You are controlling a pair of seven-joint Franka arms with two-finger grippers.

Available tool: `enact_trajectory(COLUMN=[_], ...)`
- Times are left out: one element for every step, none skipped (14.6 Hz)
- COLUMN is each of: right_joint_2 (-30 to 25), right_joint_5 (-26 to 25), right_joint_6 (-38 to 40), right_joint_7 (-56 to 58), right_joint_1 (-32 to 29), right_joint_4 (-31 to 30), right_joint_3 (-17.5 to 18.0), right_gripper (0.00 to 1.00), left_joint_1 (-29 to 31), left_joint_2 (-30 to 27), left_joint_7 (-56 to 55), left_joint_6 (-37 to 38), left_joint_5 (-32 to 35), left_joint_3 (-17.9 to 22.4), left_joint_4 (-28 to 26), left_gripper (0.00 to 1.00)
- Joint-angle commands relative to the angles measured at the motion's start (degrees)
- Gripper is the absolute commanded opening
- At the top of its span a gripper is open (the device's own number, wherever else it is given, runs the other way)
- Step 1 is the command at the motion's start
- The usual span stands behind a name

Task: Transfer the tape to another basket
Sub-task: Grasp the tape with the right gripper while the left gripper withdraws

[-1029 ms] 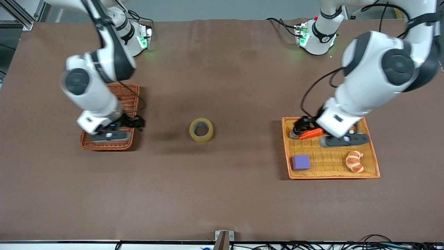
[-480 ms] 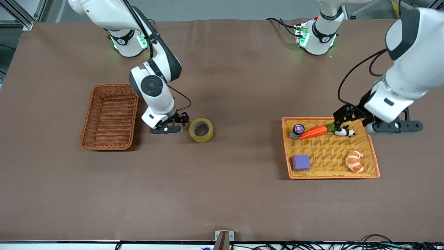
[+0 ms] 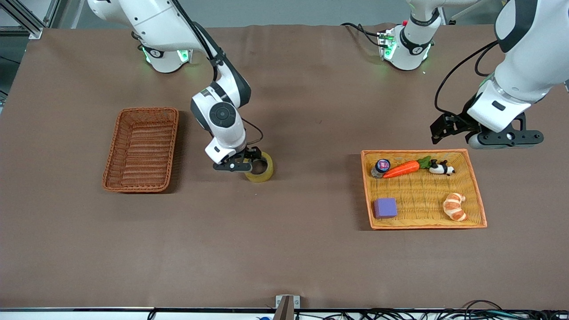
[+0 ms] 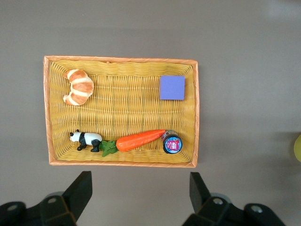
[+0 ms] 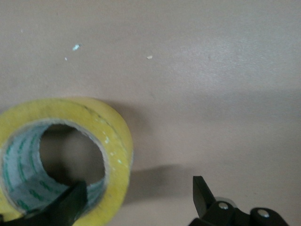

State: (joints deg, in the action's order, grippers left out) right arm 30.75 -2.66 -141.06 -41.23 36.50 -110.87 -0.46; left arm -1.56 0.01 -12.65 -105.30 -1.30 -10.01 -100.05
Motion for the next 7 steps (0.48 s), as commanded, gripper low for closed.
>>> enact_trajectory(right_joint_2=[1.24,1.33,1.33,1.42,1.85,2.21,2.56], right_joint_5=[0.2,0.2,0.11,-0.06,-0.24,-0.24,-0.33], right_joint_6=[0.96,0.87,0.96,0.96,0.96,0.87,0.87], right_joint_7=[-4.81,-5.35,-5.18,-5.26,-5.35,-5.44,-5.44], right_joint_1=[1.64,1.82,1.73,1.82,1.99,2.43,2.78], right_joint_4=[2.67,2.76,3.02,3.28,3.2,3.2,3.2], right_joint_3=[-0.51,-0.51,-0.51,-0.51,-0.6,-0.6,-0.77], right_gripper=[1.0,1.0,1.0,1.0,1.0,0.98,0.95], left_joint_1=[1.03,1.04,0.69,0.34,0.07,0.07,0.07], left_joint_2=[-0.9,-0.89,-0.98,-0.98,-0.72,-0.72,-0.54], left_joint_7=[2.18,2.19,2.37,2.54,2.8,3.5,4.38], left_joint_6=[0.45,0.53,0.54,0.62,0.97,2.11,4.29], left_joint_5=[0.78,0.78,0.78,0.86,0.86,0.86,0.86], left_joint_3=[-0.1,0.25,1.12,2.0,2.18,2.27,2.62], left_joint_4=[0.03,0.12,0.21,0.73,1.7,2.4,3.8], left_gripper=[1.0,1.0,1.0,1.0,1.0,1.0,1.0])
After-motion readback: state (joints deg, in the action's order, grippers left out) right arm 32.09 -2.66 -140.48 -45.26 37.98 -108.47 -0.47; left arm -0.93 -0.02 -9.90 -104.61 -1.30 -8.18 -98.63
